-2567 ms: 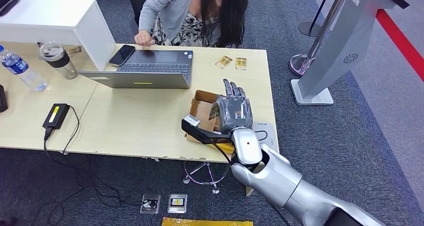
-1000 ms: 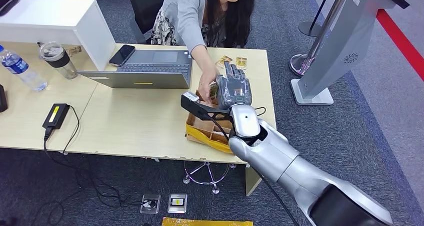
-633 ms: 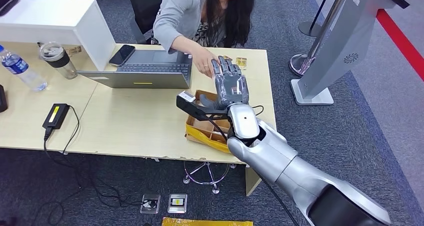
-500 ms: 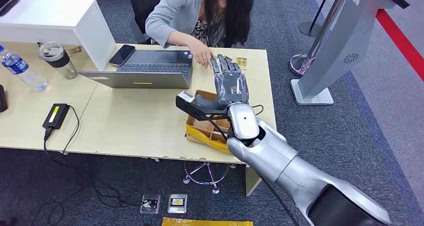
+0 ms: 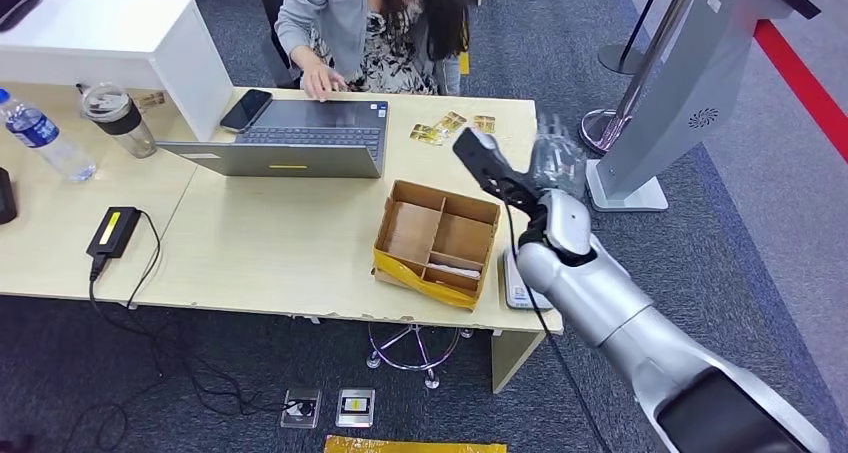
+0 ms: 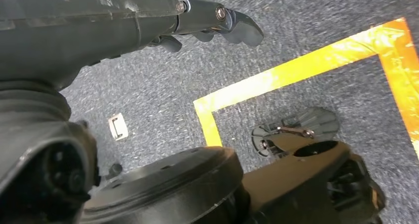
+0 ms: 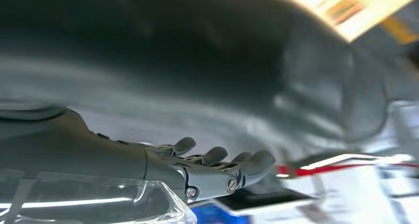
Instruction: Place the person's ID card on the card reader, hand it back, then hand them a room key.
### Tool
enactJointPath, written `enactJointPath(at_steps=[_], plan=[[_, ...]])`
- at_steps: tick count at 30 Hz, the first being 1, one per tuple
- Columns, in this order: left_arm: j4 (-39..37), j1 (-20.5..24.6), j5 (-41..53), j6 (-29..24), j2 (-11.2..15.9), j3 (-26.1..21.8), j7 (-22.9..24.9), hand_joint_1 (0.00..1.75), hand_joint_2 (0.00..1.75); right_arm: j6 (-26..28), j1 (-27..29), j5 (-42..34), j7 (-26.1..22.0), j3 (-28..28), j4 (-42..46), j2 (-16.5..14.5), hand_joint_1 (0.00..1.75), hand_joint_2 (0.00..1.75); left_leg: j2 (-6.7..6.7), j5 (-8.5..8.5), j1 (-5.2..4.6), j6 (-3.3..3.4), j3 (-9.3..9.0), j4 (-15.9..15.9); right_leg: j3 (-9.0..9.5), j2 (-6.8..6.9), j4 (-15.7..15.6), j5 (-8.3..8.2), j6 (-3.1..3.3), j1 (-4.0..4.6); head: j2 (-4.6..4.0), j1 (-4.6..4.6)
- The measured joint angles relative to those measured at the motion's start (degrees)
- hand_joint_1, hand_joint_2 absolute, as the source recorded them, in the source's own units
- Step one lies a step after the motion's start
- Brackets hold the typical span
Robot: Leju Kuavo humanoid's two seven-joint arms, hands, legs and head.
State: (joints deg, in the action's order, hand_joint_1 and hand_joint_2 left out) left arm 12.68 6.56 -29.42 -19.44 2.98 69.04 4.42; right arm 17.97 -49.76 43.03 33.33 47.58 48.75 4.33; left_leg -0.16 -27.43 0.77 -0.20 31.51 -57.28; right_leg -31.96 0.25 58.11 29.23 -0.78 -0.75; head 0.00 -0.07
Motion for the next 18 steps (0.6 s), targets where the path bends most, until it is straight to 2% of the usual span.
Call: enactJointPath(at_steps=[5, 10, 15, 18], plan=[[0.0, -0.19, -0.98, -0.73, -0.01, -0.03, 0.55, 0.0, 0.0, 0.11, 3.57, -4.53, 1.27, -5.72, 0.89, 6.82, 0.0, 0.0, 0.08, -0.06, -0.01, 0.03, -0.03, -0.04, -0.02, -0.08, -0.03, -0.01, -0.02, -0.03, 0.0, 0.05], [0.0, -0.39, -2.06, -0.71, 0.01, -0.1, 1.54, 0.0, 0.0, 2.62, 9.37, -18.21, -0.13, -12.9, 2.34, 12.93, 0.0, 0.0, -0.05, -0.09, 0.01, 0.03, 0.06, -0.02, -0.01, 0.06, -0.03, 0.01, -0.01, 0.0, 0.0, 0.04], [-0.01, -0.41, -5.86, 1.87, 0.01, -1.29, 3.63, 0.0, 0.0, 4.06, 14.59, -24.39, -5.48, -16.88, 2.28, 17.0, 0.0, 0.0, 0.01, -0.15, 0.02, 0.03, 0.05, -0.01, -0.03, 0.0, -0.04, 0.02, -0.02, 0.01, 0.0, 0.04], [-0.02, -0.43, -8.43, 1.15, 0.01, -2.31, 3.92, 0.0, 0.0, 7.94, 17.93, -30.41, -11.78, -18.27, 0.52, 17.92, 0.0, 0.0, 0.0, -0.16, 0.03, 0.03, 0.05, 0.0, -0.02, 0.01, -0.04, 0.04, -0.02, 0.03, 0.0, 0.03]])
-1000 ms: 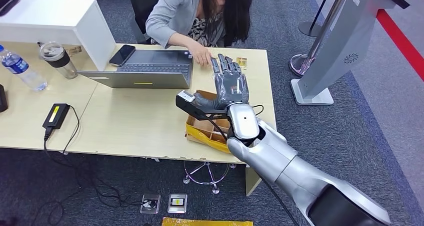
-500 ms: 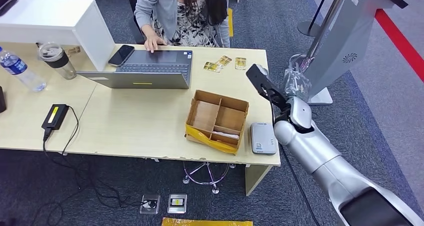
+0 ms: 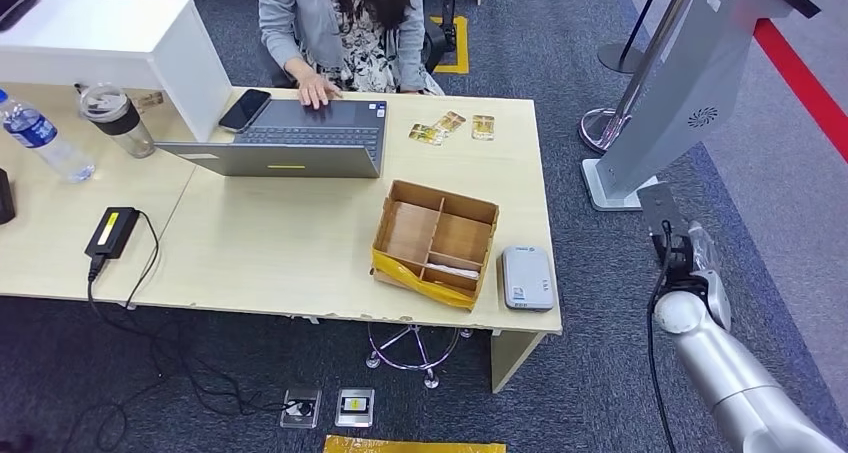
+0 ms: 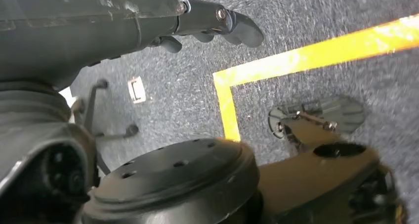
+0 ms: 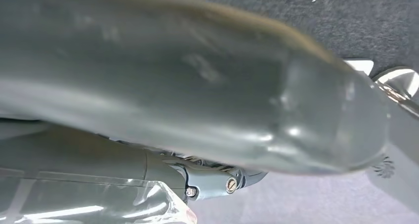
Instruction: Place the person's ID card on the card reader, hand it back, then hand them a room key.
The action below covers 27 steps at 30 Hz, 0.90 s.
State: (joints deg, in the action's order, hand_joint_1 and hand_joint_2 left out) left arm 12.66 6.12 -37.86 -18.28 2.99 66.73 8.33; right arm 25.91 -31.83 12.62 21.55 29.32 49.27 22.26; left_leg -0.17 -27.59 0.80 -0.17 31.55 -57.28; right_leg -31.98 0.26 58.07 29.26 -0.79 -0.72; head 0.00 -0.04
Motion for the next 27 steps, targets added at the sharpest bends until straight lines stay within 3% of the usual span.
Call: enactJointPath(at_steps=[3, 7, 11, 16, 22, 27], plan=[[0.0, 0.01, -2.42, 0.52, 0.05, -1.25, 1.15, 0.0, 0.0, 2.46, 4.12, -7.0, -6.76, -0.63, -3.75, -0.03, 0.0, 0.0, -0.02, -0.03, 0.01, -0.01, 0.0, 0.01, 0.02, 0.04, 0.0, 0.04, 0.0, 0.01, 0.0, 0.02], [-0.01, -0.14, -4.14, -0.01, 0.11, -2.51, 0.32, 0.0, 0.0, 4.15, 9.95, -15.97, -12.07, -1.78, -10.0, -0.52, 0.0, 0.0, -0.08, -0.05, 0.01, -0.01, 0.09, 0.01, -0.01, 0.08, 0.0, 0.1, 0.0, 0.01, 0.0, 0.02], [-0.01, -0.22, -12.48, -1.57, 0.11, -5.49, -5.4, 0.0, 0.0, 4.2, 15.14, -21.73, -16.08, -2.74, -14.93, -1.0, 0.0, 0.0, -0.06, -0.12, 0.01, -0.02, 0.07, 0.02, -0.02, 0.07, 0.0, 0.15, 0.02, 0.01, 0.0, 0.02], [-0.02, -0.43, -21.38, -2.45, 0.39, -10.66, -14.3, 0.0, 0.0, -0.46, 20.27, -28.59, -22.74, -3.49, -19.12, -2.1, 0.0, 0.0, -0.01, -0.15, 0.01, -0.04, 0.05, 0.05, -0.03, 0.04, 0.0, 0.21, 0.06, 0.02, 0.0, 0.03], [-0.02, -0.62, -21.99, 2.77, 0.72, -14.16, -17.03, 0.0, 0.0, -2.21, 24.3, -34.15, -23.5, -4.17, -23.95, -4.47, 0.0, 0.0, -0.03, -0.15, 0.01, -0.04, 0.05, 0.06, 0.01, 0.05, 0.01, 0.26, 0.05, 0.02, 0.0, 0.02], [-0.02, -0.57, -19.7, 2.19, 0.68, -14.86, -14.28, 0.0, 0.0, -0.15, 26.24, -33.04, -20.64, -4.31, -27.07, -6.23, 0.0, 0.0, 0.04, -0.15, 0.0, -0.04, 0.02, 0.06, 0.0, -0.01, 0.01, 0.26, 0.05, 0.01, 0.0, 0.02]])
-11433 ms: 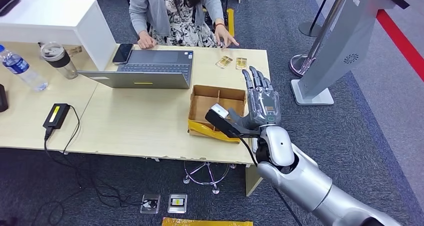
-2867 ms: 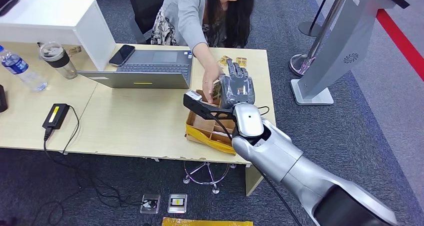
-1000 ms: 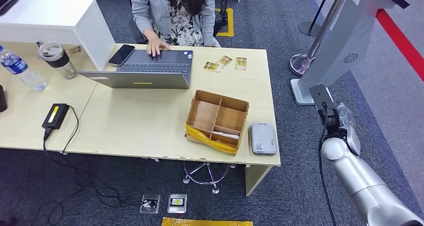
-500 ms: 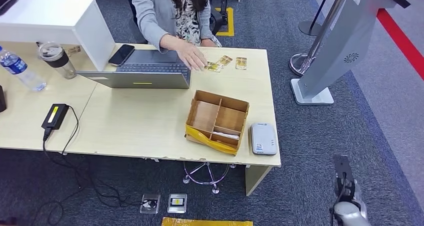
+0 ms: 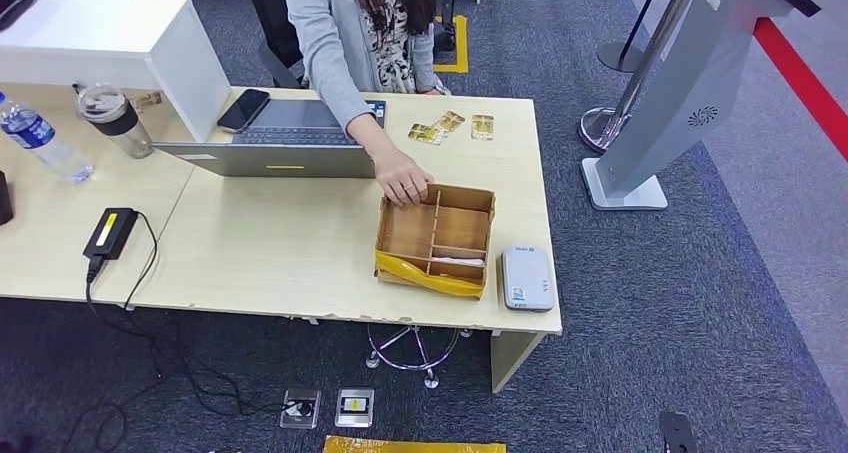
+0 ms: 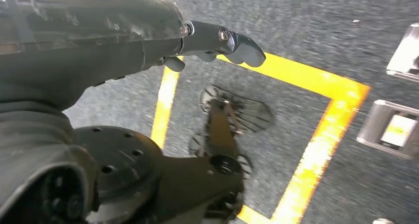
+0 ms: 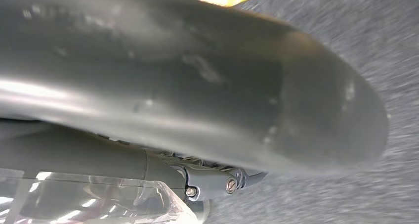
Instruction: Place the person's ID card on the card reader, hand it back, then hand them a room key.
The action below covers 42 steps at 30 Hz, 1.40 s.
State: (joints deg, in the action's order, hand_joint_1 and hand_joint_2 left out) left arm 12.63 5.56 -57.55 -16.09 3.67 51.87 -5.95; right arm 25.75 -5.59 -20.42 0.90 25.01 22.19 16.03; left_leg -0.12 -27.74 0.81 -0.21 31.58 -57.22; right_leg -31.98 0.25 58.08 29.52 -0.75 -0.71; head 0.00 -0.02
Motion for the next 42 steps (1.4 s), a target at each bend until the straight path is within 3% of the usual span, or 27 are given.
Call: enactJointPath(at_steps=[5, 8, 14, 21, 35, 42], plan=[[0.0, -0.01, 1.53, -1.23, 0.0, -0.01, 6.89, 0.0, 0.0, 0.6, 1.15, 3.11, 3.24, 0.22, -2.51, -1.46, 0.0, 0.0, 0.0, 0.0, 0.0, 0.0, 0.0, 0.0, -0.01, 0.0, 0.0, 0.0, 0.0, 0.0, 0.0, 0.01], [0.0, 0.01, 1.0, -1.71, -0.01, -0.01, 8.63, 0.0, 0.0, 0.29, 1.47, 4.16, 3.94, 0.6, -3.52, -2.09, 0.0, 0.0, 0.01, 0.0, 0.0, 0.0, -0.02, 0.0, 0.0, -0.04, 0.0, 0.0, 0.0, 0.0, 0.0, 0.01], [0.0, 0.02, -0.48, -2.7, -0.04, -0.09, 6.25, 0.0, 0.0, -2.38, 1.63, 3.39, 4.03, 0.8, -5.12, -2.84, 0.0, 0.0, 0.01, 0.0, 0.0, 0.0, -0.03, 0.0, 0.01, -0.07, 0.0, 0.0, 0.0, 0.0, 0.0, 0.0], [0.0, 0.06, 0.45, 0.46, -0.1, -0.22, 3.06, 0.0, 0.0, -4.26, 1.63, 3.72, 1.97, 0.86, -6.23, -2.98, 0.0, 0.0, 0.02, 0.0, 0.0, 0.0, -0.03, 0.0, 0.01, -0.08, 0.0, 0.0, 0.0, -0.01, 0.0, 0.0], [-0.04, 0.14, 1.11, -0.77, -0.25, -0.2, 2.33, 0.0, 0.0, -6.5, 1.58, 4.31, 0.16, 0.92, -7.25, -2.96, 0.0, 0.0, 0.02, 0.0, 0.0, 0.0, -0.03, 0.0, 0.02, -0.07, 0.0, 0.0, 0.0, 0.0, 0.0, 0.0], [-0.17, 0.2, 2.22, -1.49, -0.22, -0.2, 2.31, 0.0, 0.0, -7.4, 1.51, 8.38, 1.58, 2.81, -7.71, -2.96, 0.0, 0.0, 0.02, 0.0, 0.0, 0.0, -0.02, 0.0, 0.01, -0.07, 0.0, 0.0, 0.0, 0.0, 0.0, 0.0]])
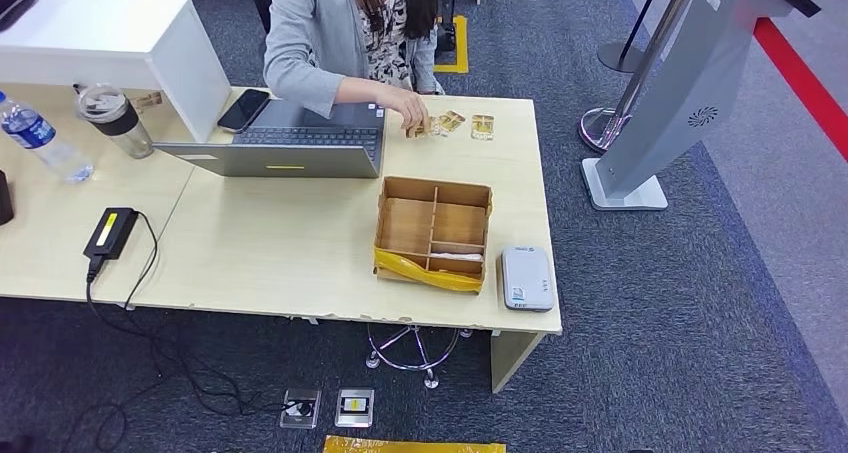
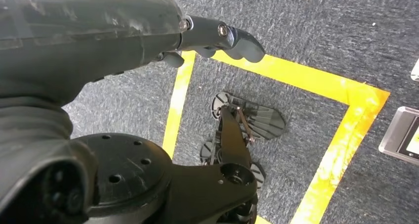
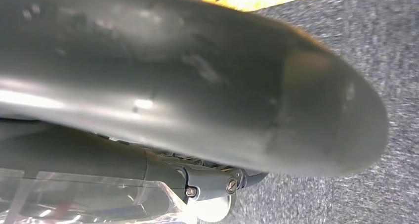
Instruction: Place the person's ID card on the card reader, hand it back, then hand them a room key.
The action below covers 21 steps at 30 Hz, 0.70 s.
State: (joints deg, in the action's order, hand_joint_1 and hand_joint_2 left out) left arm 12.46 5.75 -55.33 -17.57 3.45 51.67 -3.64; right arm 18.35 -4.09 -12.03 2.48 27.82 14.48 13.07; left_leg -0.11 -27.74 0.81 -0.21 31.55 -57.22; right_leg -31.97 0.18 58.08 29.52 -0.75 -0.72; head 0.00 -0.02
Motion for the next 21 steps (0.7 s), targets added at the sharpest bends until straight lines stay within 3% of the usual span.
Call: enactJointPath(at_steps=[16, 21], plan=[[-0.36, 0.3, 1.46, -0.41, -0.02, 0.0, -4.63, 0.0, 0.0, -0.95, -0.09, 2.09, 0.32, 3.69, -0.5, 0.03, 0.0, 0.0, 0.0, 0.0, 0.0, 0.0, 0.0, 0.0, 0.0, 0.0, 0.0, 0.0, 0.0, 0.0, 0.0, 0.0], [-0.61, 0.37, 2.63, 1.44, 0.0, 0.03, -2.37, 0.0, 0.0, -1.43, -0.11, 2.09, 0.68, 4.14, -0.67, 0.04, 0.0, 0.0, 0.0, 0.0, 0.0, 0.0, 0.0, 0.0, 0.0, 0.0, 0.0, 0.0, 0.0, 0.0, 0.0, 0.0]])
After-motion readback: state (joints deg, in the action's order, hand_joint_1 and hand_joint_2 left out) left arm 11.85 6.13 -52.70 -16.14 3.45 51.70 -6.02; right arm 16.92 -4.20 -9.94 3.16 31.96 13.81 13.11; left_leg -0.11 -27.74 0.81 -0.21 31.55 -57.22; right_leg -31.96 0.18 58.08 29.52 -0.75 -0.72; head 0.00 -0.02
